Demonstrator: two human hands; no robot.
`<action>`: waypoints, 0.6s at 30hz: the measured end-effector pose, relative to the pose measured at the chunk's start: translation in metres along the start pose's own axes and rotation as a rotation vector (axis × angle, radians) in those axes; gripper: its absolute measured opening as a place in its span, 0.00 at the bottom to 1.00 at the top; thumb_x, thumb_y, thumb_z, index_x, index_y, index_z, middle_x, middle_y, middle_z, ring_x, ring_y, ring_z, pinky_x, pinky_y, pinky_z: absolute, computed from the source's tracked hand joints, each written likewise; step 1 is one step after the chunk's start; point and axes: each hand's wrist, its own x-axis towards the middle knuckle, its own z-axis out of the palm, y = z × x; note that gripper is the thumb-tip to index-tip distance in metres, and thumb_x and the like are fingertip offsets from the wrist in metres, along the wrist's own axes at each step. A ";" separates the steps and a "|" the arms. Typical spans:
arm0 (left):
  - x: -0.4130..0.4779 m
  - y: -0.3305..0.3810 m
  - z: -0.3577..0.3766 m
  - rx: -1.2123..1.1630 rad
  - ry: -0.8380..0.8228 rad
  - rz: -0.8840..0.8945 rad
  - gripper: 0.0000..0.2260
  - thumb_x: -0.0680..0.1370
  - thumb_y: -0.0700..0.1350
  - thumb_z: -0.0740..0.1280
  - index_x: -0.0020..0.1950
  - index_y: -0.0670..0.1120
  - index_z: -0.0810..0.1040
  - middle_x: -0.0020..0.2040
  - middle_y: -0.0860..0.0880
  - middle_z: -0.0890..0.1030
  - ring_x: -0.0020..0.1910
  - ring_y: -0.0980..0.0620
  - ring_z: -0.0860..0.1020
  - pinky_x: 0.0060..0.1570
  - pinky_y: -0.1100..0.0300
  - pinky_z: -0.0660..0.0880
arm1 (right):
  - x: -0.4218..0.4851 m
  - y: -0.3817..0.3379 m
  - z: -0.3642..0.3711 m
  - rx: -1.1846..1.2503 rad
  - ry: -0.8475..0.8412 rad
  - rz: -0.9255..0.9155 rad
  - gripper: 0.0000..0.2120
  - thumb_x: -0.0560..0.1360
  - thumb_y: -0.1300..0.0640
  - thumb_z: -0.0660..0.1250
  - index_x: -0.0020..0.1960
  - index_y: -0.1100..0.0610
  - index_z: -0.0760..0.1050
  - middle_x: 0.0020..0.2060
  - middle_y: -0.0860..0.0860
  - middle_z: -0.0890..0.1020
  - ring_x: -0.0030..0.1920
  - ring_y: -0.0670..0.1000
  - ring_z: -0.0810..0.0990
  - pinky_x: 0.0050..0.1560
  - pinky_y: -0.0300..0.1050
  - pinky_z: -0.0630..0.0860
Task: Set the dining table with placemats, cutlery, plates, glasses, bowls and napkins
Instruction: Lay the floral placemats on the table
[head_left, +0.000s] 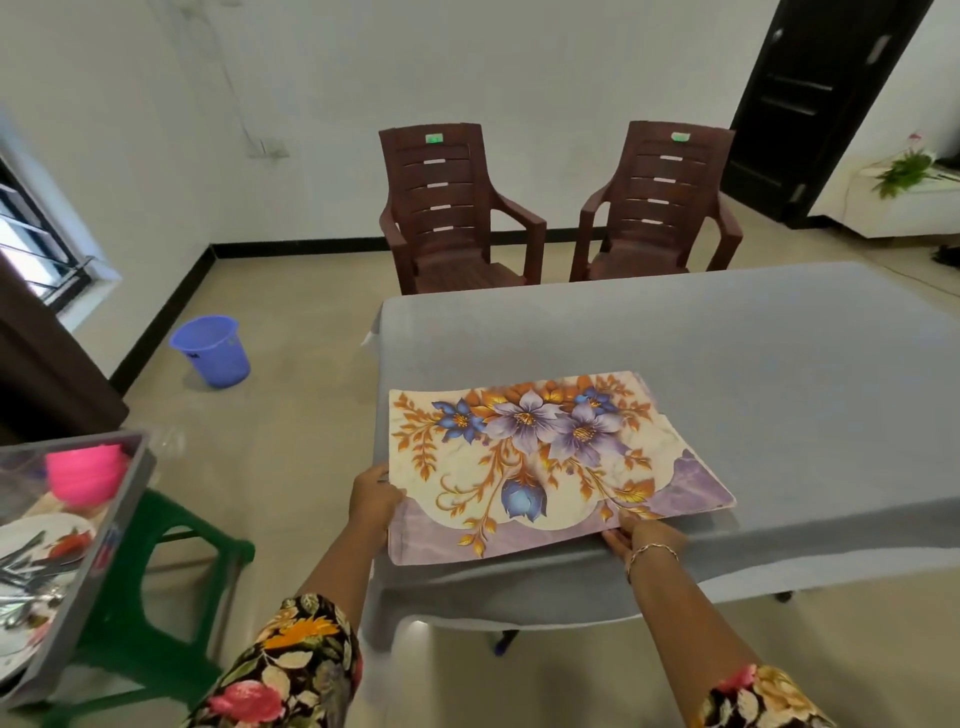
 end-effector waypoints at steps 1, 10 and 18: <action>0.001 0.000 -0.001 0.007 0.006 0.003 0.15 0.77 0.28 0.59 0.62 0.36 0.74 0.56 0.42 0.77 0.57 0.40 0.76 0.50 0.52 0.75 | 0.000 -0.002 0.002 -0.007 0.007 -0.006 0.19 0.71 0.69 0.69 0.60 0.67 0.71 0.47 0.60 0.77 0.44 0.59 0.79 0.51 0.54 0.79; -0.013 -0.003 0.004 0.397 0.164 0.158 0.14 0.80 0.38 0.61 0.65 0.39 0.73 0.64 0.40 0.75 0.60 0.41 0.76 0.55 0.52 0.75 | 0.008 0.005 0.000 -0.322 0.227 -0.144 0.12 0.74 0.59 0.69 0.51 0.69 0.75 0.46 0.61 0.81 0.47 0.62 0.81 0.50 0.58 0.79; -0.023 0.000 0.032 0.419 0.026 0.231 0.23 0.77 0.44 0.67 0.70 0.42 0.65 0.67 0.44 0.72 0.64 0.42 0.73 0.58 0.50 0.73 | -0.002 -0.018 -0.016 -0.078 0.170 -0.294 0.06 0.74 0.65 0.66 0.50 0.59 0.75 0.50 0.58 0.80 0.48 0.63 0.80 0.44 0.53 0.79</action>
